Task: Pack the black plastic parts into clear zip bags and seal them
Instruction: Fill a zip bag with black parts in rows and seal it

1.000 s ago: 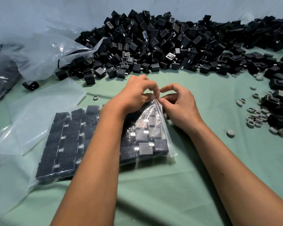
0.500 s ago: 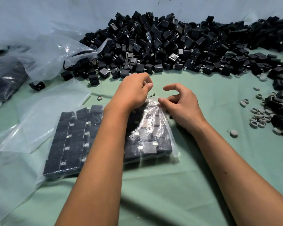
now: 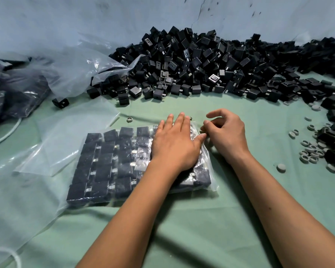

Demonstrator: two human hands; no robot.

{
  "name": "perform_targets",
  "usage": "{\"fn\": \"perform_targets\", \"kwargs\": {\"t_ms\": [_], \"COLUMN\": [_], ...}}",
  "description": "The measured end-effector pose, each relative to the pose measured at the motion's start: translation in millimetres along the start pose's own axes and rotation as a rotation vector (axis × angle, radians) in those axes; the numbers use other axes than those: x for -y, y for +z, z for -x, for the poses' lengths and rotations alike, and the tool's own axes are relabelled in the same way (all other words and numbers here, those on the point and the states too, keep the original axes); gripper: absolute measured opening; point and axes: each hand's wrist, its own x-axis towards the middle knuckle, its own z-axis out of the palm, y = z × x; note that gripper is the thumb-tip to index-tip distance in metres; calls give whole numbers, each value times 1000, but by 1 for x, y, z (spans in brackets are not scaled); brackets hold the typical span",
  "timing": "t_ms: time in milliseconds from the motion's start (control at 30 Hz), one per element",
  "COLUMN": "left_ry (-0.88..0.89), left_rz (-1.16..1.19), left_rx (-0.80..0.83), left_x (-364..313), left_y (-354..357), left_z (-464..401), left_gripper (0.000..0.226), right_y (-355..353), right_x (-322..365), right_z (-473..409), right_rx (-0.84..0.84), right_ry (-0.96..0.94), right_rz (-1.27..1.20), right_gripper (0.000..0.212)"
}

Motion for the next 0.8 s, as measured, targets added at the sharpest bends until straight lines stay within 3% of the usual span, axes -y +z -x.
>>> {"fn": "perform_targets", "kwargs": {"t_ms": [133,267,400,500,667,800], "left_ry": [0,2,3,4,3,4], "left_rz": [-14,-14,-17,-17,-19,-21], "left_rx": [0,-3,-2,-9,-14,-15], "left_x": [0,-1,-1,-1,-1,-1], "left_y": [2,1,4,4,3,3], "left_z": [1,0,0,-1,0,-1], "left_gripper": [79,78,78,78,77,76], "right_y": [7,9,15,15,10,13], "right_x": [-4,-9,-15,-16,-9,8], "right_z": [-40,-98,-126,-121,-117,-131], "right_rx": [-130,-58,138,45,-84,413], "right_ry": [-112,-131,10,-87,-138,-251], "right_rz": [384,839,808,793,784,808], "right_gripper": [23,48,49,26,56,70]}}
